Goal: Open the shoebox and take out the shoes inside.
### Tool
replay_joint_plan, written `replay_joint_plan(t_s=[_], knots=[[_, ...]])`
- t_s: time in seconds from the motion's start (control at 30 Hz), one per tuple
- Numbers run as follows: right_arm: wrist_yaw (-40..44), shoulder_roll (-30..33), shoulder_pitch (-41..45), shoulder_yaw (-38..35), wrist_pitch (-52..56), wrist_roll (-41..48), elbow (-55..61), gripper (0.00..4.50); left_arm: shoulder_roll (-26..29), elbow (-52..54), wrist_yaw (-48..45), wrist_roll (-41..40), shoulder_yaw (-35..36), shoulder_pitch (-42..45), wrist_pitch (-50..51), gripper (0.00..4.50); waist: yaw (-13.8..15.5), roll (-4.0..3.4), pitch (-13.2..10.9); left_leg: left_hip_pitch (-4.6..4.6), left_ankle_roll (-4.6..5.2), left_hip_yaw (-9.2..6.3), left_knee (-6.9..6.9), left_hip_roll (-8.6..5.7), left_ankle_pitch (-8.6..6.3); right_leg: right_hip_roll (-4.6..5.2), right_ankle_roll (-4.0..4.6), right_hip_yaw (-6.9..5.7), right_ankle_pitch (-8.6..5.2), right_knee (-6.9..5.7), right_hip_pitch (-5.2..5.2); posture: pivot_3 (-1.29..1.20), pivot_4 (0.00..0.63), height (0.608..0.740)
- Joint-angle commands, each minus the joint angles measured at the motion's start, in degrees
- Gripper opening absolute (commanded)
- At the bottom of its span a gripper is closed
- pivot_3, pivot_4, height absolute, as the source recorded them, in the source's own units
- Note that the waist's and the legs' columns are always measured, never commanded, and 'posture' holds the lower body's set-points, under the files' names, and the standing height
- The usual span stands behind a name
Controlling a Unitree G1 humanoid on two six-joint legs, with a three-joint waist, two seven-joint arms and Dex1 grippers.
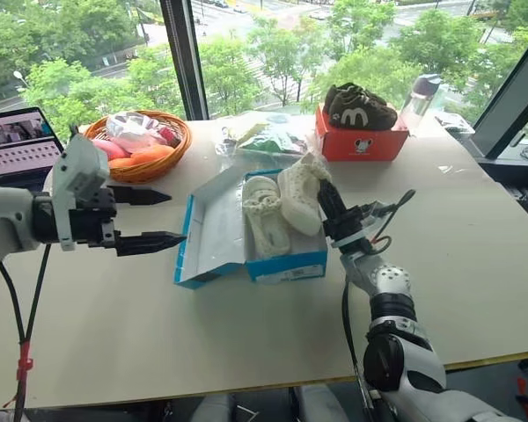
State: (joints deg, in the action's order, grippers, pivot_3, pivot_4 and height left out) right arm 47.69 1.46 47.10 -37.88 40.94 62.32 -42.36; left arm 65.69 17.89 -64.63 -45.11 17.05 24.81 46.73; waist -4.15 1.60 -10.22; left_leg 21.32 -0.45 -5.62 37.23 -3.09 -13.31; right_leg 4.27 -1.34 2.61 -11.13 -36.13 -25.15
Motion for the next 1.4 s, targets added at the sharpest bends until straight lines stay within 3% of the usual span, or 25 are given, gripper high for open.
replay_joint_plan(t_s=[0.03, 0.17, 0.37, 0.47, 0.67, 0.8, 1.07, 1.13, 1.23, 1.4], knots=[[-0.9, 1.0, 4.2, 1.3, -9.1, -2.9, 5.0, 0.01, 0.7, 0.7, 0.2, -0.4, 0.9, 1.3, -0.2, 4.5, 0.0, 0.0, 0.0, 0.0, 0.0, 0.0, -0.01, 0.01, 0.0, -0.01, 0.0, 0.0, 0.0, 0.0, -0.01, 0.0, 0.15, 0.74], [2.1, 2.6, 2.7, 10.1, -18.0, -13.8, 10.8, 0.01, 0.4, 0.8, 0.2, -0.4, 0.6, 1.4, -0.4, 4.5, 0.1, -0.01, 0.0, 0.0, 0.0, -0.01, -0.03, -0.01, 0.0, -0.01, -0.02, -0.02, -0.01, 0.0, -0.01, 0.0, 0.15, 0.74], [0.7, 5.9, 3.5, 8.1, -13.9, -8.7, 16.4, 0.01, -0.3, 0.4, 0.3, -0.2, -0.3, 1.8, -0.9, 4.5, 0.1, -0.04, 0.0, 0.0, 0.0, -0.01, -0.03, 0.01, 0.0, 0.0, -0.01, 0.0, 0.0, -0.02, -0.03, 0.0, 0.15, 0.74], [-1.6, 11.0, 4.8, 7.6, -17.9, -11.9, 17.6, 0.01, -0.8, 0.3, 0.3, -0.1, -0.7, 2.0, -1.1, 4.5, 0.3, -0.04, 0.0, 0.03, 0.0, -0.02, -0.03, -0.03, 0.0, 0.05, -0.01, 0.0, 0.0, 0.02, -0.02, 0.0, 0.15, 0.74], [-13.8, 27.2, 5.3, 13.2, -31.8, -33.5, 12.2, 0.01, -3.7, 0.1, 1.1, 0.2, -2.4, 3.0, -2.1, 4.5, 1.0, -0.1, -0.1, 0.08, 0.0, 0.01, 0.0, -0.12, 0.0, 0.1, -0.03, -0.02, -0.02, 0.06, -0.01, 0.0, 0.15, 0.74], [-14.4, 34.0, 0.5, 18.8, -36.5, -43.6, 7.8, 0.01, -6.5, -0.9, 1.5, 1.0, -4.7, 5.0, -3.0, 4.5, 0.6, -0.07, -0.1, 0.07, 0.0, 0.11, -0.01, -0.07, 0.0, 0.02, -0.01, 0.0, -0.02, 0.07, 0.01, 0.0, 0.15, 0.74], [-19.4, 38.7, -4.4, 24.4, -45.5, -55.2, -9.7, 0.01, -10.7, -4.7, 0.2, 3.9, -9.8, 9.8, -5.3, 4.5, -0.3, -0.04, -0.1, -0.1, 0.04, 0.67, 0.0, -0.07, 0.0, 0.01, -0.02, 0.51, -0.01, 0.01, 0.09, 0.0, 0.15, 0.74], [-17.5, 40.0, -5.5, 23.4, -45.3, -54.2, -10.2, 0.94, -11.2, -5.2, -0.1, 4.4, -10.3, 10.2, -5.7, 4.5, -0.3, -0.03, -0.1, -0.12, 0.05, 0.79, 0.0, -0.07, -0.01, -0.02, -0.05, 0.67, -0.01, 0.04, 0.1, 0.0, 0.15, 0.74], [-13.8, 42.9, -9.0, 21.2, -41.6, -51.3, -3.1, 1.86, -11.5, -5.4, -0.4, 4.7, -10.3, 10.2, -6.0, 4.5, -0.1, -0.01, -0.1, -0.14, 0.08, 0.9, 0.01, -0.06, -0.03, -0.05, -0.12, 0.82, -0.01, 0.05, 0.1, 0.0, 0.15, 0.74], [-5.9, 48.4, -12.8, 19.0, -28.0, -44.2, 16.2, 3.6, -12.0, -5.7, -0.5, 5.2, -10.4, 9.6, -6.7, 4.5, 0.0, -0.03, -0.1, -0.12, 0.12, 0.95, 0.08, -0.06, -0.05, -0.01, -0.3, 0.99, 0.01, 0.04, 0.1, 0.0, 0.15, 0.74]])
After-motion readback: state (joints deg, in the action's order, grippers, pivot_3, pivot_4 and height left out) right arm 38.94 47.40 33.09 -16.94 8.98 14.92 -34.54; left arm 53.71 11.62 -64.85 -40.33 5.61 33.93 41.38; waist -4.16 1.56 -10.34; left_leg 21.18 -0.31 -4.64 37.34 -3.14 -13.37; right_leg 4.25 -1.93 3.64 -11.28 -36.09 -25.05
